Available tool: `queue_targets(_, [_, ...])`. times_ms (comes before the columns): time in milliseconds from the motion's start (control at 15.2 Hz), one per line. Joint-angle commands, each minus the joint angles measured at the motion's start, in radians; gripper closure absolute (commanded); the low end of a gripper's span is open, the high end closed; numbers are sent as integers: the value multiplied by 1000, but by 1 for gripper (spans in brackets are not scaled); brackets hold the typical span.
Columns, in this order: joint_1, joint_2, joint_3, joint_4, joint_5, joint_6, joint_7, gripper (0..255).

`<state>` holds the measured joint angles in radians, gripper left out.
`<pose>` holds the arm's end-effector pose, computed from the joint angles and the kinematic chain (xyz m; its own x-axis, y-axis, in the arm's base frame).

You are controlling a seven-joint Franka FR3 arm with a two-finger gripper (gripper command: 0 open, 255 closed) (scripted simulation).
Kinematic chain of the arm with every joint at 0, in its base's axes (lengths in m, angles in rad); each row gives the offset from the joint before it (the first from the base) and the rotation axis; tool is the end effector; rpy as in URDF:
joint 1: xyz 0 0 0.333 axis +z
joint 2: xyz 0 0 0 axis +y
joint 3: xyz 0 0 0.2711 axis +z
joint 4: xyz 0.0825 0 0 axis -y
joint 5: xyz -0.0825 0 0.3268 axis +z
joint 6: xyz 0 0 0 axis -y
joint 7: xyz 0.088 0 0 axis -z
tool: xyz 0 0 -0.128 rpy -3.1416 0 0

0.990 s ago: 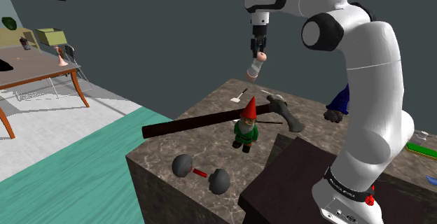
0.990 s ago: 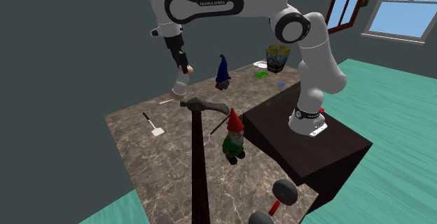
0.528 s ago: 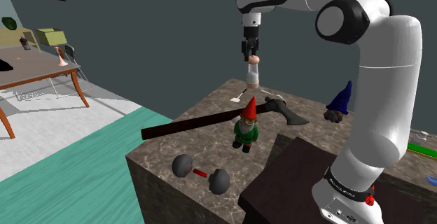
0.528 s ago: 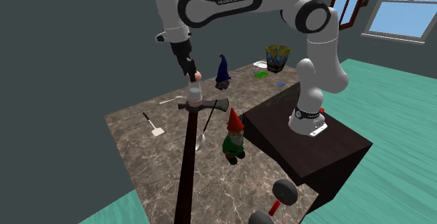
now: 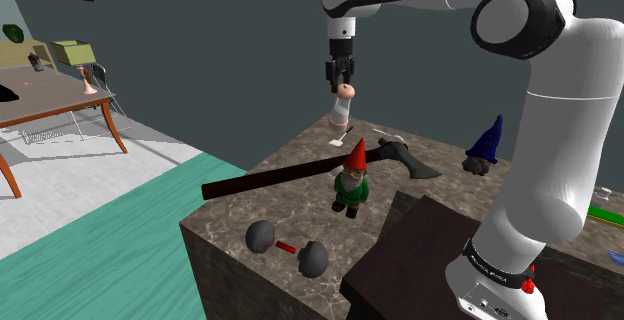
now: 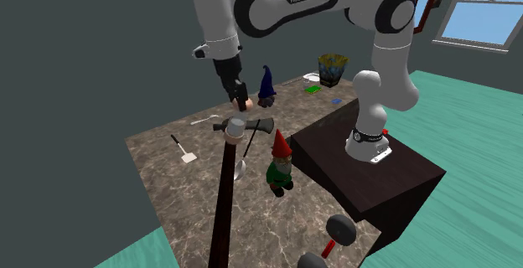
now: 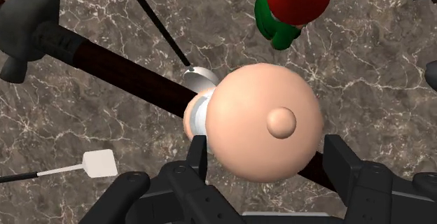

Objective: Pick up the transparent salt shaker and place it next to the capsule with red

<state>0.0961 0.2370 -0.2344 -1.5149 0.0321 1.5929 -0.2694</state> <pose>0.5427 -0.0608 0.4622 0.9798 0.1296 -0.1525 0.1283 -0.9916 -0.0183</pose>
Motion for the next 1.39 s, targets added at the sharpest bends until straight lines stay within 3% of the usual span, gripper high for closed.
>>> queue_targets(0, [30,-26,17,-35,-3,10,47,255])
queue_targets(792, [189,-45,127,-54,14,16,313,255])
queue_targets(1320, [190,-41,128,-156,15,122,310,255])
